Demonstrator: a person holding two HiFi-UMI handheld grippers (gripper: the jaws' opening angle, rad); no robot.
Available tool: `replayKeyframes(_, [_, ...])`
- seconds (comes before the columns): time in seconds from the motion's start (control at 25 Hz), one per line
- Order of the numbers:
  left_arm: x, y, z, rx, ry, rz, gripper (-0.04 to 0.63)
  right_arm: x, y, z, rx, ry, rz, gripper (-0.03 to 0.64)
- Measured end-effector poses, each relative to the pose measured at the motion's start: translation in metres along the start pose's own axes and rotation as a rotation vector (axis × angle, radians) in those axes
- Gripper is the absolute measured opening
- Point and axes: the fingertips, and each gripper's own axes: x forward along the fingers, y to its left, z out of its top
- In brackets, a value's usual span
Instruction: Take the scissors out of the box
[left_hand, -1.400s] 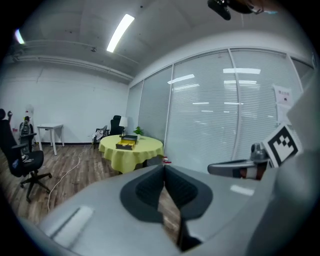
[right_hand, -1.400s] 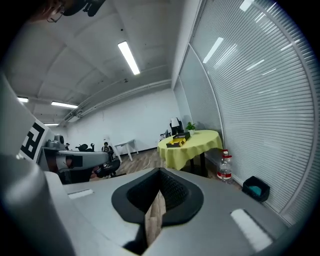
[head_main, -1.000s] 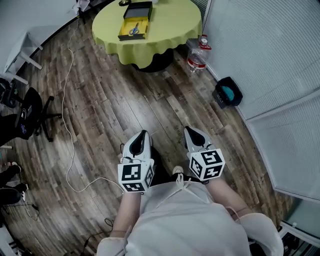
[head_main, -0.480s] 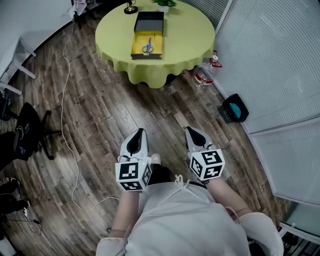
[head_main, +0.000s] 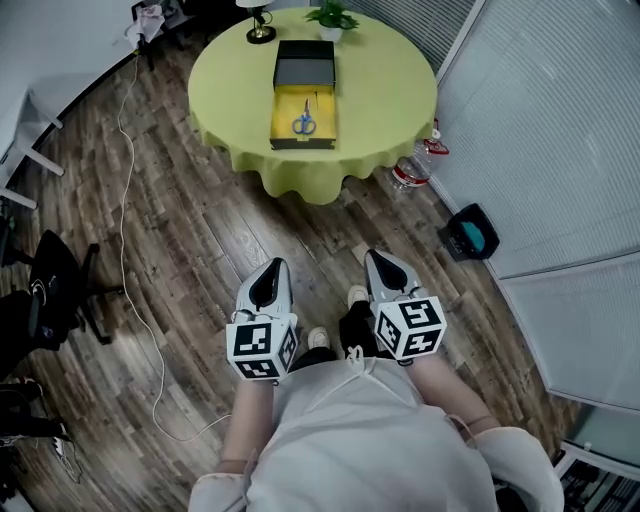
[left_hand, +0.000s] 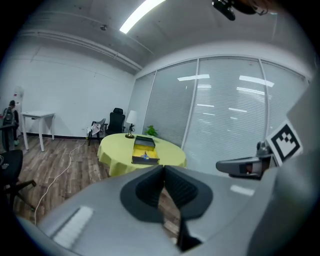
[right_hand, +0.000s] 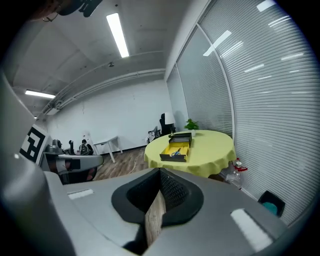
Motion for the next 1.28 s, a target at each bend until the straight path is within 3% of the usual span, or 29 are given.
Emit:
replayKeyframes(0.2, [0.053,0.015,0.019,0.048,0.023,0.01,0.007,0.055,-0.03,0.027,0.024,-0.003,0.026,0.0])
replayKeyframes(0.68, [0.243,0.037,0.11,0.052,0.02,0.109,0.008,0.224,-0.129,0.138,-0.027,0.003,0.185,0.0])
replayKeyframes(0.92, [0.337,0.045,0.109,-0.018,0.151,0.112,0.007,0.286,-0.174,0.168,-0.051,0.053,0.227,0.0])
replayKeyframes(1.12, [0.398,0.054,0.097,-0.013,0.228,0.143,0.007,0.322,-0.209,0.17,-0.047,0.1,0.229,0.0])
replayKeyframes(1.28, [0.438,0.062,0.074,-0.039,0.348,0.089,0.007,0.344,-0.222,0.167,-0.038,0.122,0.206,0.0])
